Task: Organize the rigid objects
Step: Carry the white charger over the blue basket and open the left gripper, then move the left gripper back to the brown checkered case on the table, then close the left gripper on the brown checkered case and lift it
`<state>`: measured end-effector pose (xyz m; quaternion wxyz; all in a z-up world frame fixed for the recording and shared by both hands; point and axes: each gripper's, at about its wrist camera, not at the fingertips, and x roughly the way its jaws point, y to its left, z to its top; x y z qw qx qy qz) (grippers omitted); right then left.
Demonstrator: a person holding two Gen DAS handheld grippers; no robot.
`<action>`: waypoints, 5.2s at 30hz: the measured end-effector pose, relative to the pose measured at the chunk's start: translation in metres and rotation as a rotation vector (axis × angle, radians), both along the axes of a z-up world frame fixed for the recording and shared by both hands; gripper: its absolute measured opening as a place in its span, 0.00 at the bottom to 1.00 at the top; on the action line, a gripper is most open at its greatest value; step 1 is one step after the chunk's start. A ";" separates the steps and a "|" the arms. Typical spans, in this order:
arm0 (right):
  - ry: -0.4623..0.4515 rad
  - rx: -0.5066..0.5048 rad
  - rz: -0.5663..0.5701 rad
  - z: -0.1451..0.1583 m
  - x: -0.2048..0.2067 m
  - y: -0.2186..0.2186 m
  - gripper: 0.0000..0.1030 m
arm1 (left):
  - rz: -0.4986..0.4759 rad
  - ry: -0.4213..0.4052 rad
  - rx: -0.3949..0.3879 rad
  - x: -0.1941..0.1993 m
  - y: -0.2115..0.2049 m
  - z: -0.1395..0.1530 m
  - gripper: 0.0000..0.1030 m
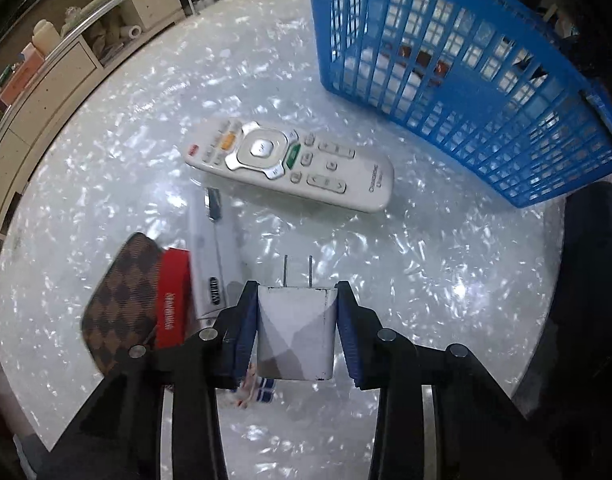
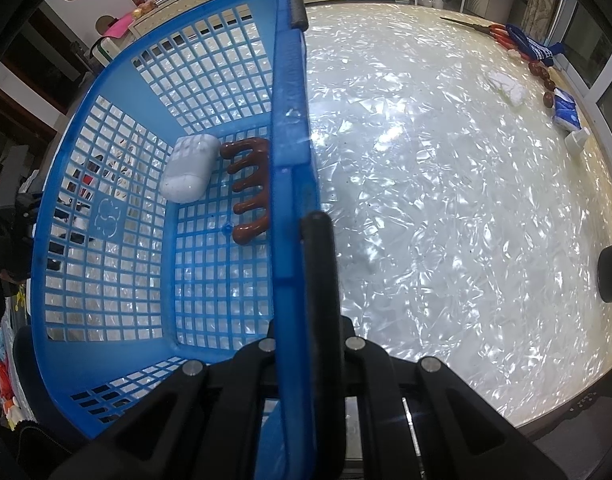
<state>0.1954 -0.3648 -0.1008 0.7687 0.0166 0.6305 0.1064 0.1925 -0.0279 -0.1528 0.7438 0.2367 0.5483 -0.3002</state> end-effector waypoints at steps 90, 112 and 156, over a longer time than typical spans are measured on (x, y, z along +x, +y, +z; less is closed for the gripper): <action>-0.032 0.014 -0.065 0.002 -0.007 -0.002 0.05 | -0.295 -0.226 0.085 0.037 -0.150 0.124 1.00; -0.028 0.004 -0.060 -0.001 -0.009 0.005 0.07 | 0.006 -0.172 0.160 0.033 0.071 0.076 1.00; -0.029 0.018 -0.151 -0.001 -0.011 -0.004 0.06 | -0.327 0.014 0.092 0.117 0.094 -0.034 1.00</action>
